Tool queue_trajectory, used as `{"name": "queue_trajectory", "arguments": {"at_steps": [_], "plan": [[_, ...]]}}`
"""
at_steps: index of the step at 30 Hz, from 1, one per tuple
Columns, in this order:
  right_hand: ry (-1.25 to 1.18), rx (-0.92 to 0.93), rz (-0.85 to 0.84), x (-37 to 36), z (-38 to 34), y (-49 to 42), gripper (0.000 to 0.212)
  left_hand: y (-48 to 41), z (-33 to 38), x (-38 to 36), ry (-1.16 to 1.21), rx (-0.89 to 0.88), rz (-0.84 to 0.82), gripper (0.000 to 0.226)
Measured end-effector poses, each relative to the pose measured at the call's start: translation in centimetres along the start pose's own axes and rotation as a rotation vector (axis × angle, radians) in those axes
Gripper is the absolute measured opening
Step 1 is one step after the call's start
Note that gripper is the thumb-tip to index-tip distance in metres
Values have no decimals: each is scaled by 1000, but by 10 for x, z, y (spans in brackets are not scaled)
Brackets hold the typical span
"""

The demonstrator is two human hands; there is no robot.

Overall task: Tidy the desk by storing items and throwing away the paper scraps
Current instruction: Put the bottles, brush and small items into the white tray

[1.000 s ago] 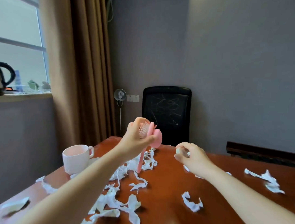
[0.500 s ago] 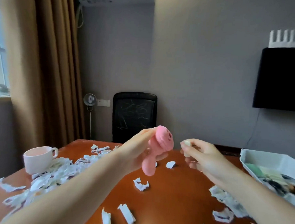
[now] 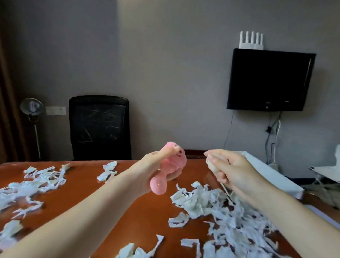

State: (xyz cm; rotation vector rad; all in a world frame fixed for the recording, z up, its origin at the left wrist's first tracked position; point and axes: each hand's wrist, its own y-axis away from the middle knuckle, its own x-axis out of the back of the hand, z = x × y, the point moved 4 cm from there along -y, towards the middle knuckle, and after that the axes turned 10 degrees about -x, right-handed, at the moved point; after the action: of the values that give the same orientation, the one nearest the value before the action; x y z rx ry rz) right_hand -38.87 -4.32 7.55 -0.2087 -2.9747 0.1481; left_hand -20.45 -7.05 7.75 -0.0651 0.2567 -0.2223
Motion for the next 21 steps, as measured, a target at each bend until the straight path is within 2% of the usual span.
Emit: {"name": "queue_trajectory", "arguments": {"at_steps": [5,7,10,12,14,19,21], "plan": [[59,-76,144,58,29,-22,9,-20,-26,-35,-112,-50,-131,24],[51,-109,208,82,41,-33,17,-31,-36,-49,-117,-73,-174,30],[94,-130,290,112,49,-43,24,-50,-49,-67,-132,-83,-178,42],[152,-117,331,130,51,-50,22,-64,-58,-78,-139,-88,-151,40],[264,-102,348,146,51,-59,17,-78,-68,-90,-150,-119,-128,41],[700,-150,255,176,60,-87,11,-118,-84,-111,-186,-191,-38,73],[818,-190,239,183,66,-100,11,-132,-86,-120,-181,-217,-27,77]]}}
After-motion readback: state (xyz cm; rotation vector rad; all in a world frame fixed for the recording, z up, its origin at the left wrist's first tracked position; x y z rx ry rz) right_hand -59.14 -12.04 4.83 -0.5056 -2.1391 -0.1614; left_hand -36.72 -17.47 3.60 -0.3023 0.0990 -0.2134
